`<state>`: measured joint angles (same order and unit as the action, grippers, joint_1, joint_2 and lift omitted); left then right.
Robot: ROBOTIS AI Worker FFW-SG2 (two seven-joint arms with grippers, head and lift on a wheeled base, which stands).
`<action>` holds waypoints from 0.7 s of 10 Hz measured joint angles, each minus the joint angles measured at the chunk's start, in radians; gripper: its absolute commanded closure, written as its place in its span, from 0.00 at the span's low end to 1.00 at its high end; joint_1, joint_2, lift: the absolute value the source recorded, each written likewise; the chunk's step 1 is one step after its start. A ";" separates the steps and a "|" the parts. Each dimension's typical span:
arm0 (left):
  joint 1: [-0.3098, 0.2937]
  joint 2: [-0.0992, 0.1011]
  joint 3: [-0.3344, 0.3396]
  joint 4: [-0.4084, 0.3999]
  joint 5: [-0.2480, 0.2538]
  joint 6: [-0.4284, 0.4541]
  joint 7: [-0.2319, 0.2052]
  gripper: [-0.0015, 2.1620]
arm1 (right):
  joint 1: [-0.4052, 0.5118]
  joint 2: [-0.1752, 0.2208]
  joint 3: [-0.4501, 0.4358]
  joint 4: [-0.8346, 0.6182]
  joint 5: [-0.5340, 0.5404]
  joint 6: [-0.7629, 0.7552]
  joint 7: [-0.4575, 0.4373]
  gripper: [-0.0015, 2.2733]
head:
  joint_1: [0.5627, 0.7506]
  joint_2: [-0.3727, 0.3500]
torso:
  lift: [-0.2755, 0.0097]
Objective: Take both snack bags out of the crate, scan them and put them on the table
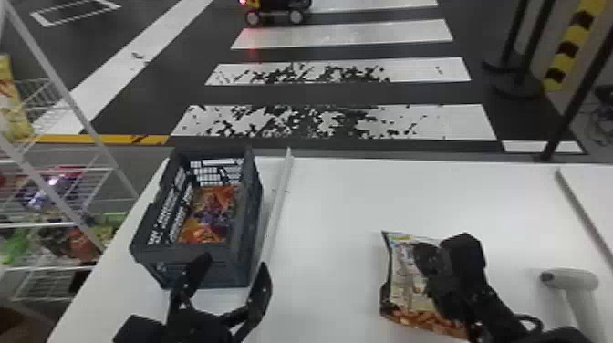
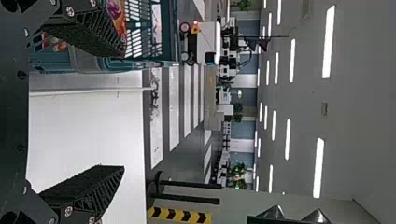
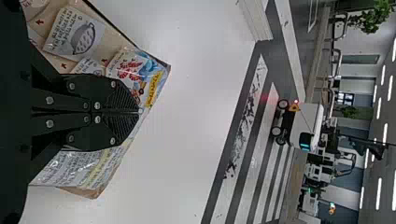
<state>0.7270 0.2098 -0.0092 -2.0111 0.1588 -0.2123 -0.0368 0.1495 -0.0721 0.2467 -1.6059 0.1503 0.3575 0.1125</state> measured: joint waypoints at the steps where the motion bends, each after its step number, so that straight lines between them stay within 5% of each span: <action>1: 0.000 0.000 0.000 0.000 0.000 0.000 0.000 0.07 | -0.003 0.000 0.000 0.009 0.001 0.000 0.005 0.99 | 0.70 0.74 | 0.64; 4: -0.001 0.002 0.000 0.000 0.001 0.000 0.000 0.07 | -0.005 0.000 0.000 0.021 0.000 -0.006 0.008 0.99 | 0.70 0.74 | 0.64; 7: -0.001 0.002 0.000 -0.002 0.001 0.000 0.000 0.07 | 0.028 -0.002 -0.016 -0.119 -0.050 0.026 0.016 0.99 | 0.70 0.75 | 0.64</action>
<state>0.7264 0.2119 -0.0092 -2.0130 0.1593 -0.2123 -0.0368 0.1773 -0.0736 0.2310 -1.7249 0.1001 0.3835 0.1284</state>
